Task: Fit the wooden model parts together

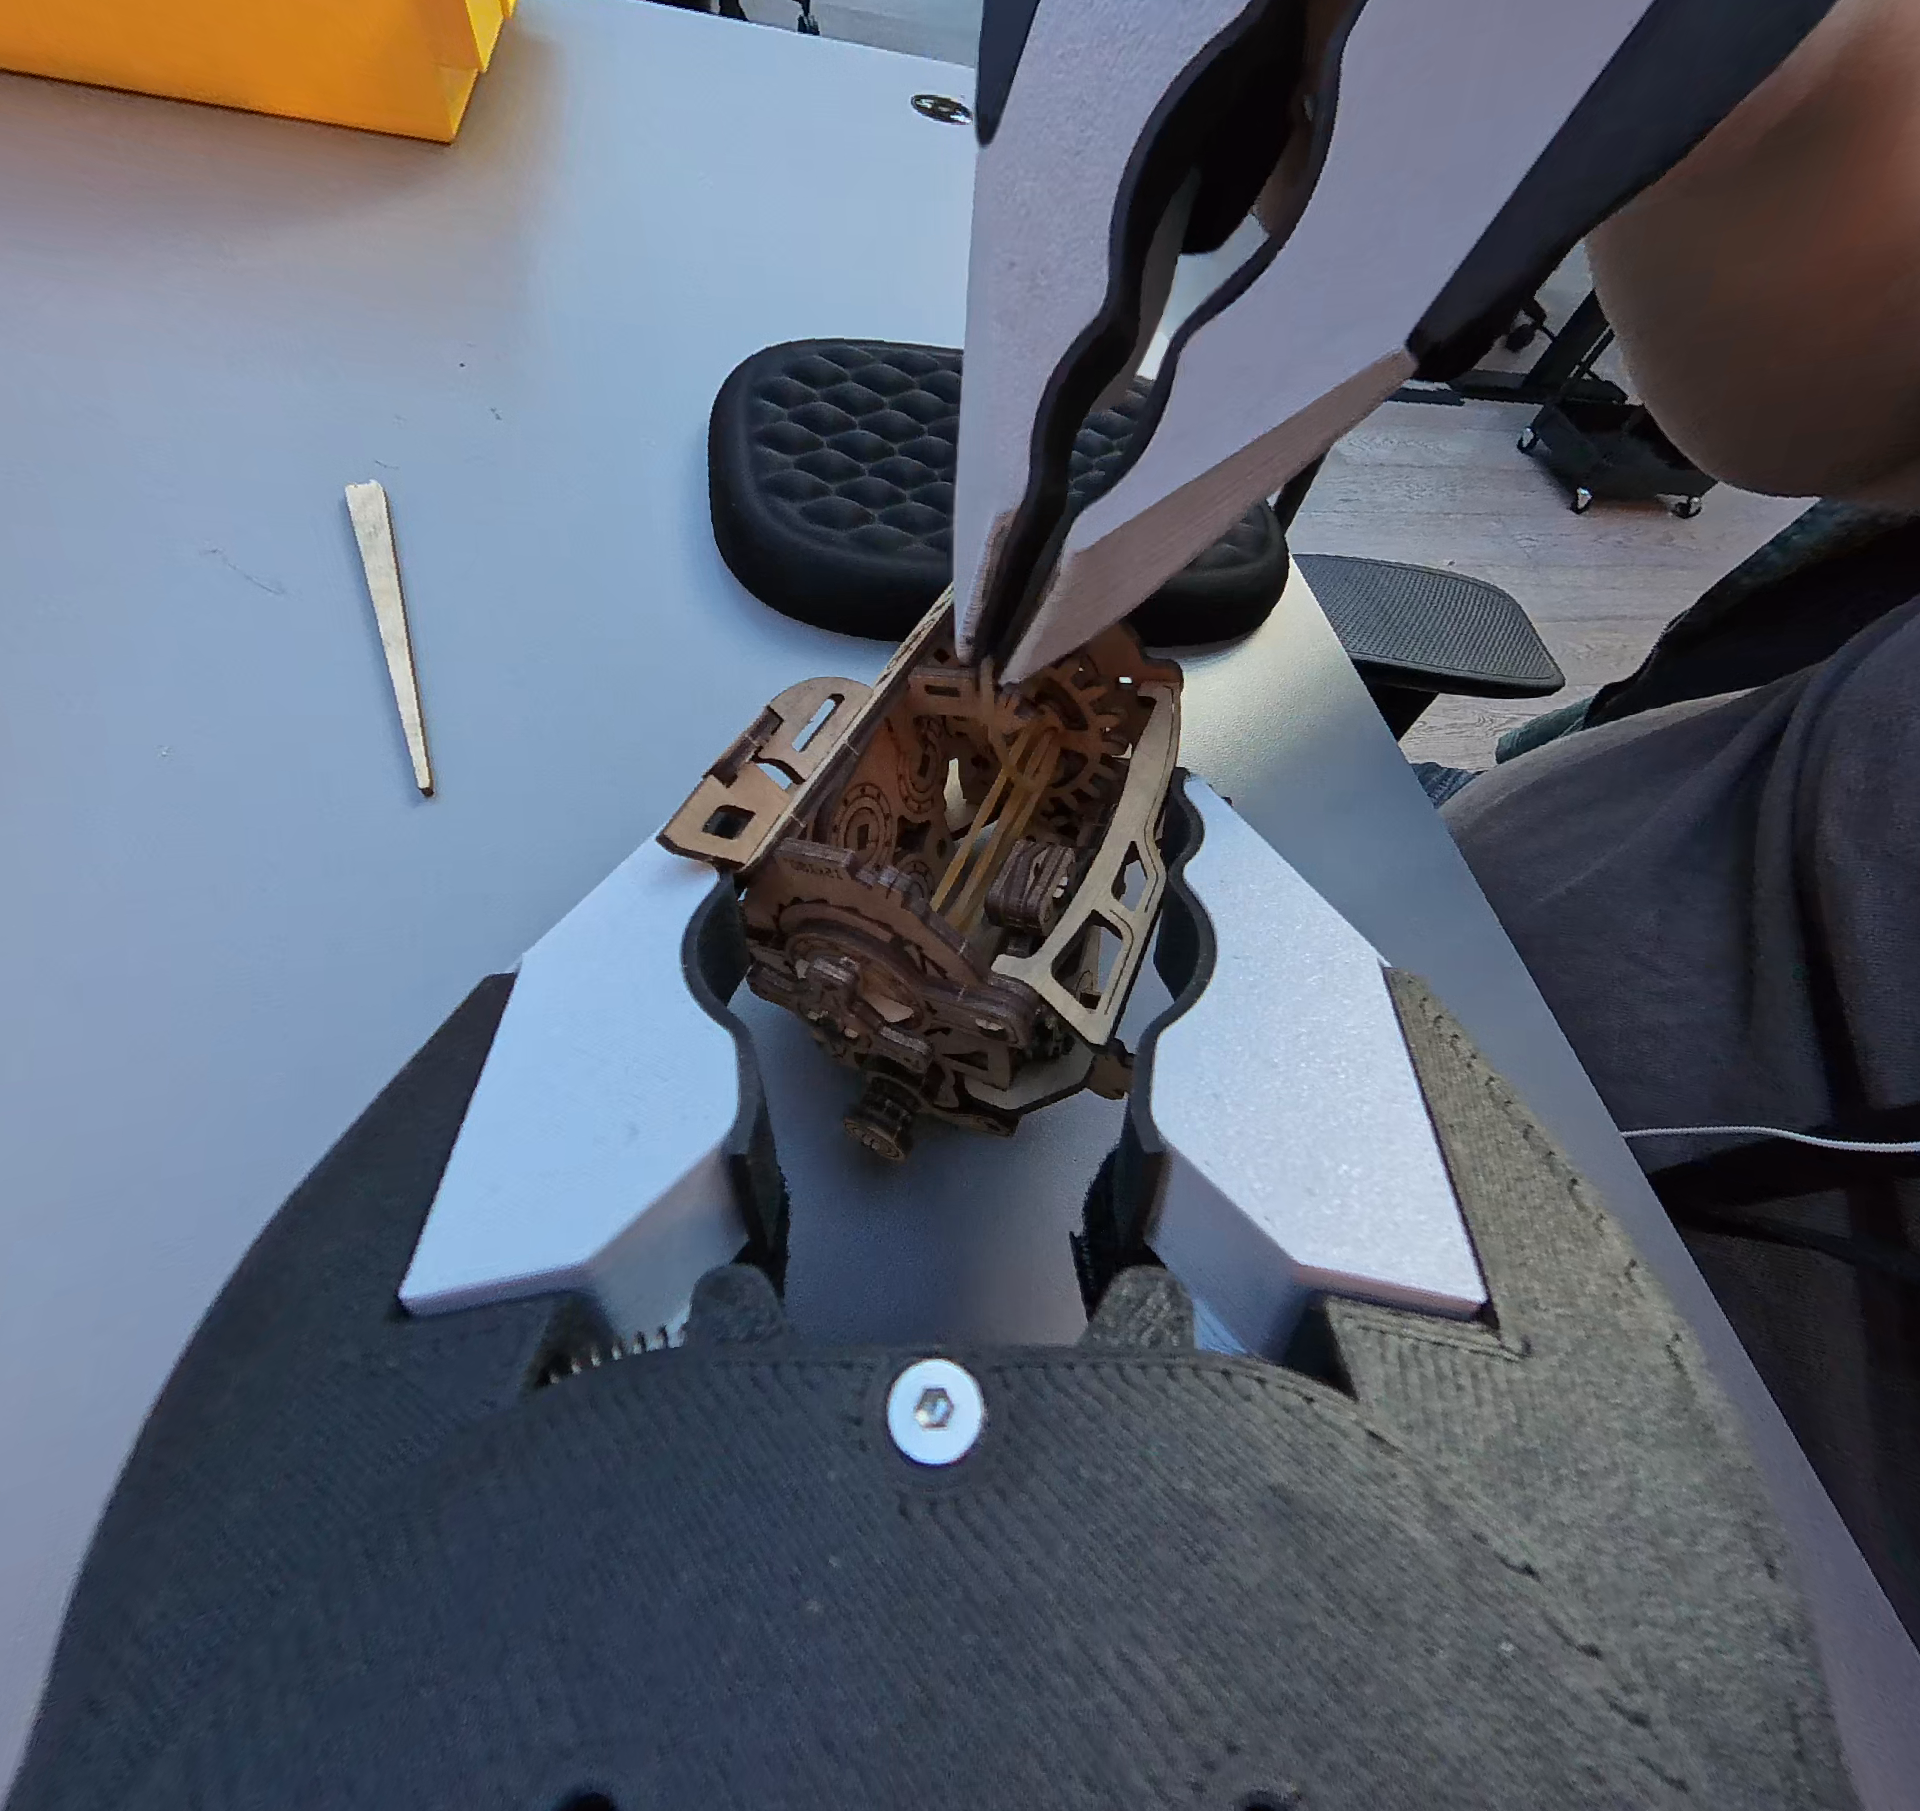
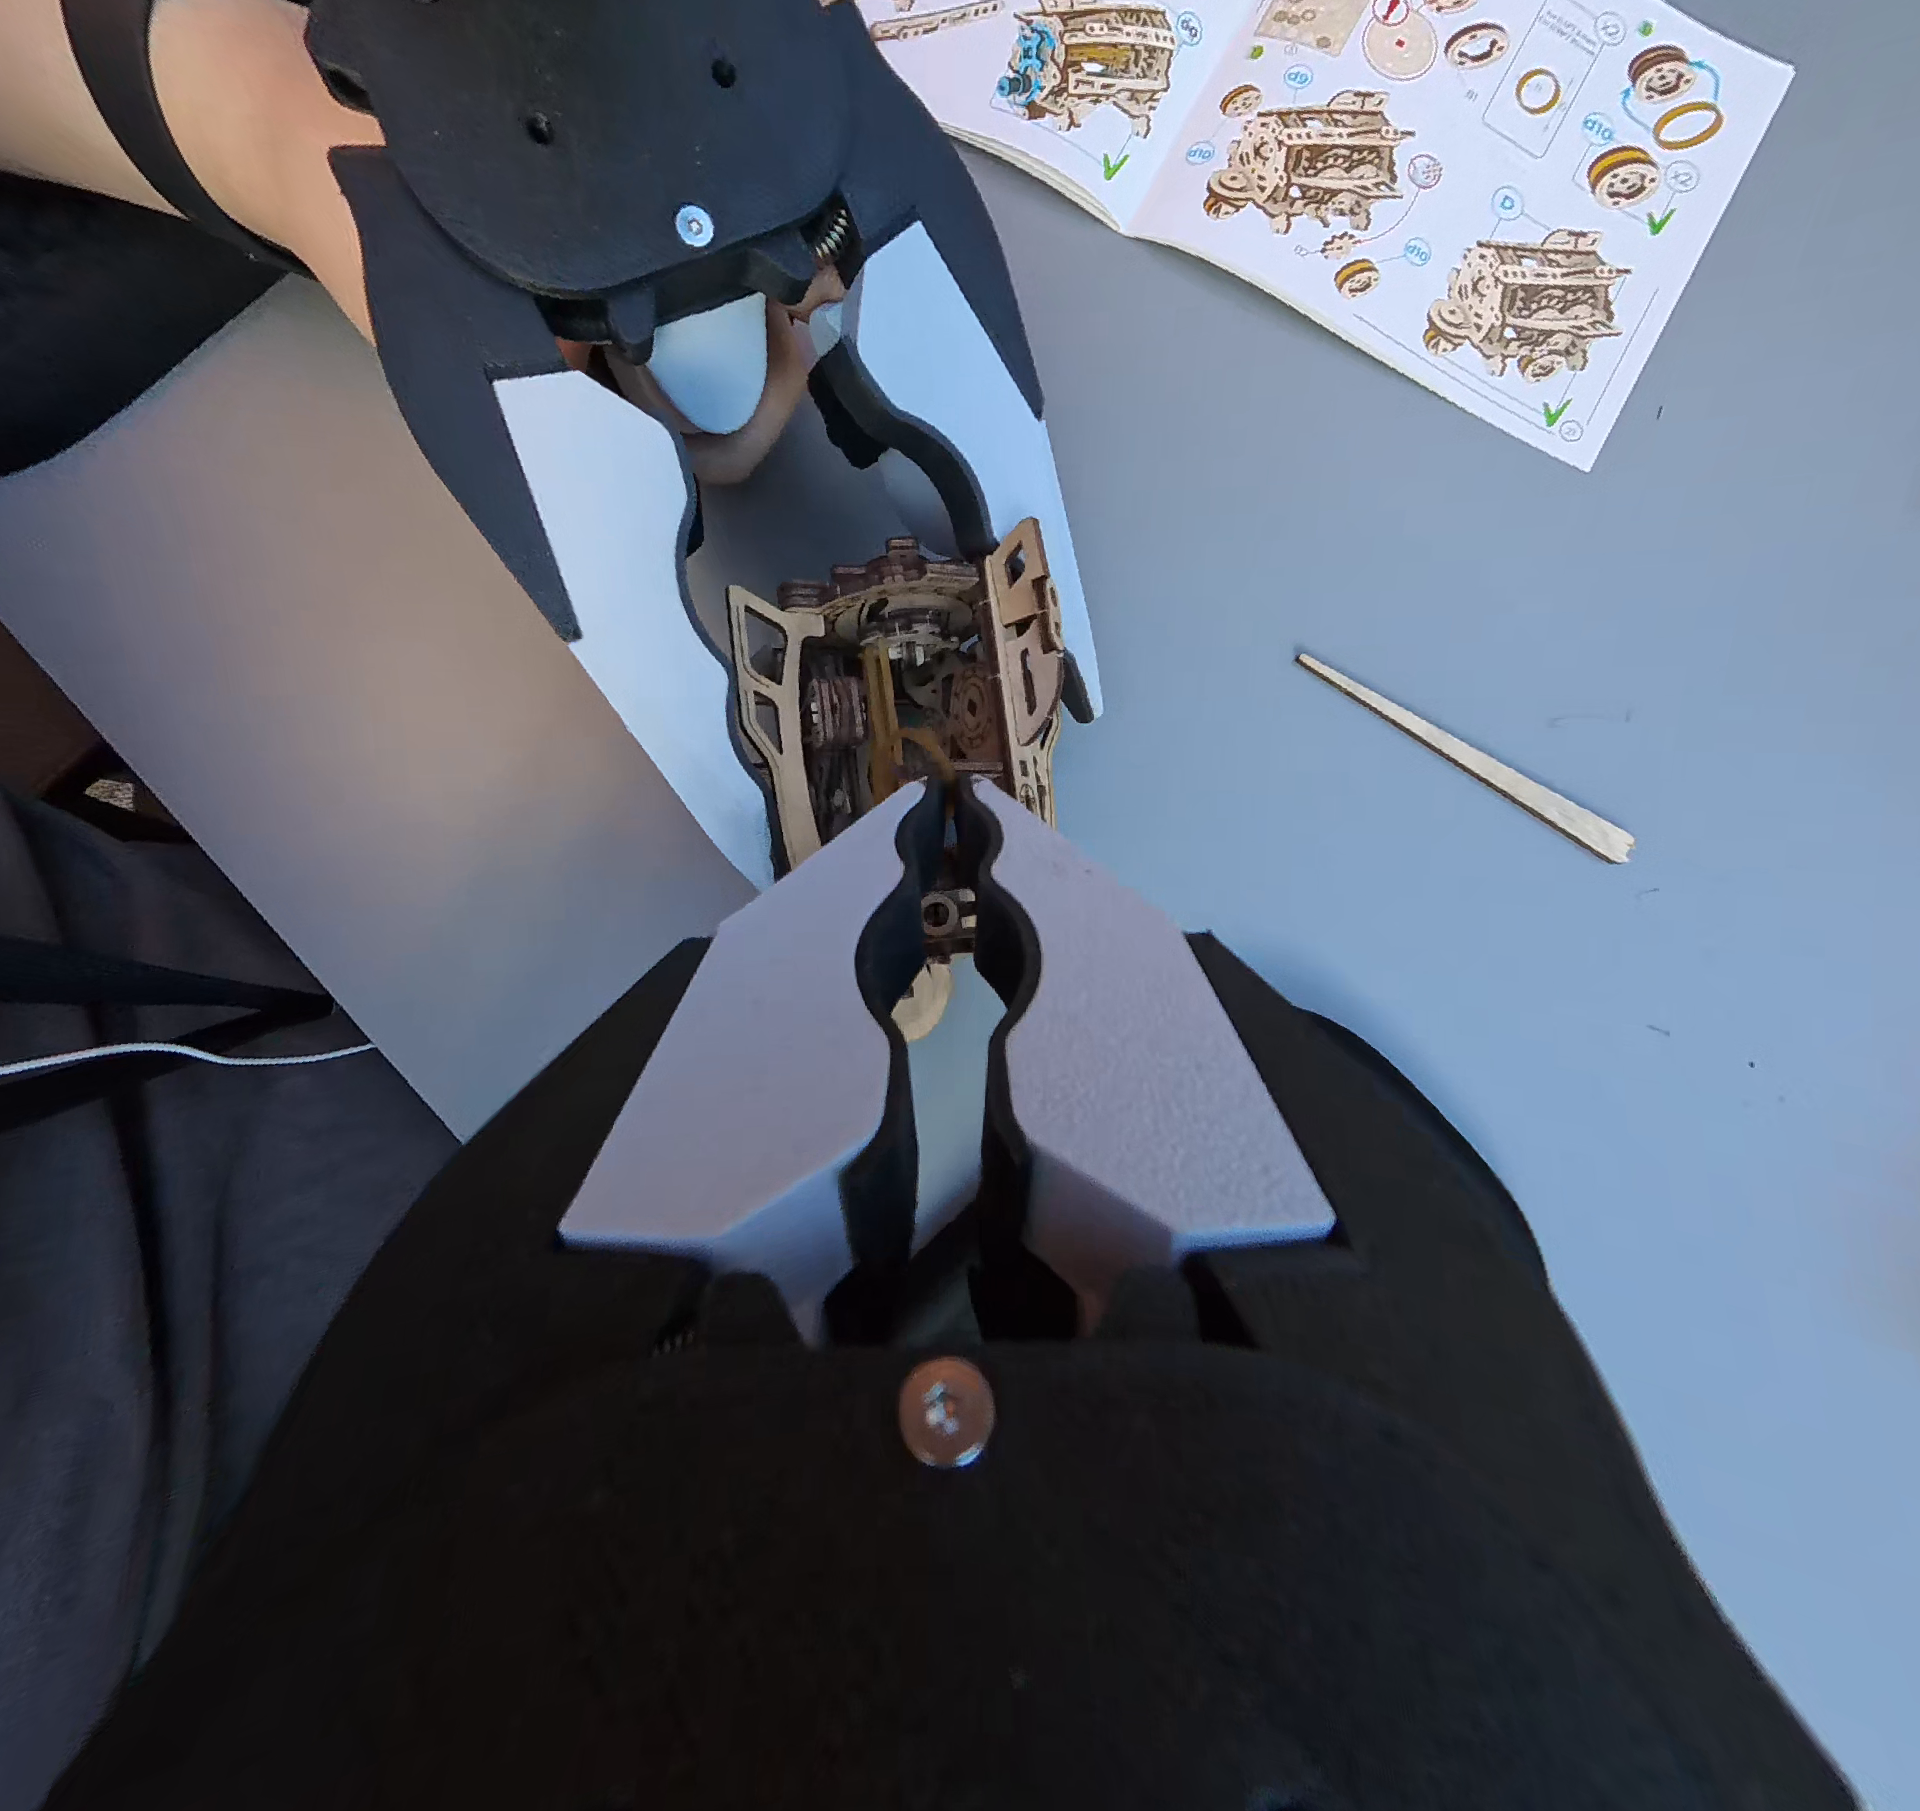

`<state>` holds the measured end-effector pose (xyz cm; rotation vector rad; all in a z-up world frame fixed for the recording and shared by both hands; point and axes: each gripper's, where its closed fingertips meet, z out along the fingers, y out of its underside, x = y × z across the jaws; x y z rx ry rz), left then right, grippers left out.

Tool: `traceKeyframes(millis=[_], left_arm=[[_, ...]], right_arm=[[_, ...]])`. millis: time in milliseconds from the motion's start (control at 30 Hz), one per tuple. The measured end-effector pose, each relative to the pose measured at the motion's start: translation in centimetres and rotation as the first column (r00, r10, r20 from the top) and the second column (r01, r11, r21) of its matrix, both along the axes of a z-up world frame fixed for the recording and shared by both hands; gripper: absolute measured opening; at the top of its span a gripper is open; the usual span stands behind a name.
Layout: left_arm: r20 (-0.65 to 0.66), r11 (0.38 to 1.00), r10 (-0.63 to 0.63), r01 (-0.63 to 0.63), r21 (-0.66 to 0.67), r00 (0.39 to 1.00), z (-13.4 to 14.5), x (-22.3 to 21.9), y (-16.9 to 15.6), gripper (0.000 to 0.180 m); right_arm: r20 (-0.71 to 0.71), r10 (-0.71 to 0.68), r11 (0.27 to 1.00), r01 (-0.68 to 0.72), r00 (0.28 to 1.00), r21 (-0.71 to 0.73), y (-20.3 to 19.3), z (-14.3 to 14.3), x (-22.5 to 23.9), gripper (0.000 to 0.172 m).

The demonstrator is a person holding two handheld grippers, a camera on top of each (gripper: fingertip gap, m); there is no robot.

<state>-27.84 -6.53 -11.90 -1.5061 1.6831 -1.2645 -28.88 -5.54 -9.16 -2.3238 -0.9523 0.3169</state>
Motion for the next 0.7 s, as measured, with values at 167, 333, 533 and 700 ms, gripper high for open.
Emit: traceKeyframes(millis=[167,333,533,700], left_arm=[[0.0,1.0,0.0,0.0,-0.002,1.0,0.0,0.0,0.0,0.078],[0.0,1.0,-0.001,0.001,0.002,1.0,-0.01,0.0,-0.02,0.078],[0.0,1.0,-0.001,0.001,0.001,1.0,0.0,0.0,-0.02,0.078],[-0.001,1.0,0.0,0.0,-0.002,1.0,0.0,0.0,0.0,0.078]], right_arm=[[0.038,0.023,1.0,-0.024,0.999,0.007,-0.17,-0.07,-0.21,0.0],[0.057,0.034,0.999,-0.034,0.998,0.009,-0.37,0.08,-0.38,0.0],[0.085,0.049,0.999,-0.049,0.995,0.005,-0.59,0.25,-0.57,0.0],[0.115,0.076,0.997,-0.079,0.99,0.021,-0.58,0.3,-0.84,0.0]])
